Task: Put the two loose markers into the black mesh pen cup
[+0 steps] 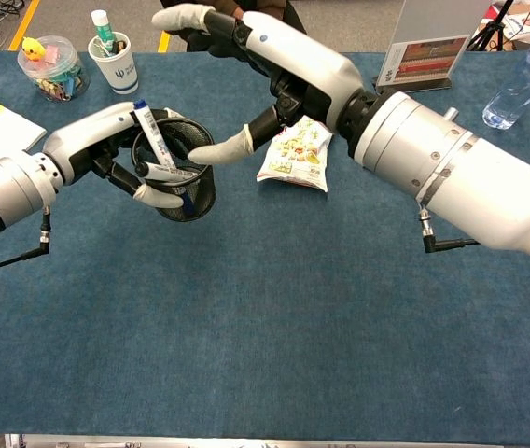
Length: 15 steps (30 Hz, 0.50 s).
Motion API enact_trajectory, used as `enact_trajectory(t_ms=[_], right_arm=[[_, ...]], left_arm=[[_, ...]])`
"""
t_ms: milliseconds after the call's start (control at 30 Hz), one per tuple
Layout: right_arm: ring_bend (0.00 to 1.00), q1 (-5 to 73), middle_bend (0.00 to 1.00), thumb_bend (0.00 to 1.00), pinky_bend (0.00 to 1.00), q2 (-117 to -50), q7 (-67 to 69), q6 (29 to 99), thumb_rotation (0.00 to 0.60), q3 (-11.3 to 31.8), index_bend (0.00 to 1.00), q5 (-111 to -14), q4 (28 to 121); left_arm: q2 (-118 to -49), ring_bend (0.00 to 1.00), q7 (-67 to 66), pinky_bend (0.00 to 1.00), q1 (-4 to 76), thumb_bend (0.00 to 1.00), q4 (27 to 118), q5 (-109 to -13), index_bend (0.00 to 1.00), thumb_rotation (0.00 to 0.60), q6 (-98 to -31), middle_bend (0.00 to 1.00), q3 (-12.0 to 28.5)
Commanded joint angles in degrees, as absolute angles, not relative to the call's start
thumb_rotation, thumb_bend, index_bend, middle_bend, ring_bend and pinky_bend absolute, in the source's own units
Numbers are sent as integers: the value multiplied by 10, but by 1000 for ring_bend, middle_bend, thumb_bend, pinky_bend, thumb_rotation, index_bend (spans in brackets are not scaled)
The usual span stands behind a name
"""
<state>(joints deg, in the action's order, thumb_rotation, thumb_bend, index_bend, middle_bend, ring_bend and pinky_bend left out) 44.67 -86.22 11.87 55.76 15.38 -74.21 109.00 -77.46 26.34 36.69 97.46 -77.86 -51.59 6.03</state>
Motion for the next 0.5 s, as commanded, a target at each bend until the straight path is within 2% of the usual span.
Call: enact_trajectory(t_ms=[33, 100, 267, 367, 500], right_arm=[[0, 439, 69, 0, 0, -848, 117, 570, 600, 153, 103, -759, 1090], [0, 428, 71, 0, 0, -831, 109, 588, 600, 147, 128, -782, 1083], [0, 394, 147, 53, 0, -773, 94, 629, 600, 117, 347, -844, 1050], [0, 378, 171, 60, 0, -733, 96, 632, 600, 90, 406, -871, 1026], [0, 369, 184, 61, 0, -699, 66, 631, 600, 51, 430, -927, 964]], left_arm=[[-773, 400, 263, 340, 366, 106, 974, -780, 296, 600, -516, 405, 59], [-769, 400, 264, 340, 364, 106, 973, -781, 296, 600, -518, 405, 58], [-758, 400, 272, 340, 355, 106, 970, -790, 295, 600, -527, 405, 54], [-752, 400, 273, 340, 351, 107, 966, -801, 296, 600, -531, 405, 46], [-749, 400, 273, 340, 348, 106, 959, -808, 296, 600, -532, 405, 39]])
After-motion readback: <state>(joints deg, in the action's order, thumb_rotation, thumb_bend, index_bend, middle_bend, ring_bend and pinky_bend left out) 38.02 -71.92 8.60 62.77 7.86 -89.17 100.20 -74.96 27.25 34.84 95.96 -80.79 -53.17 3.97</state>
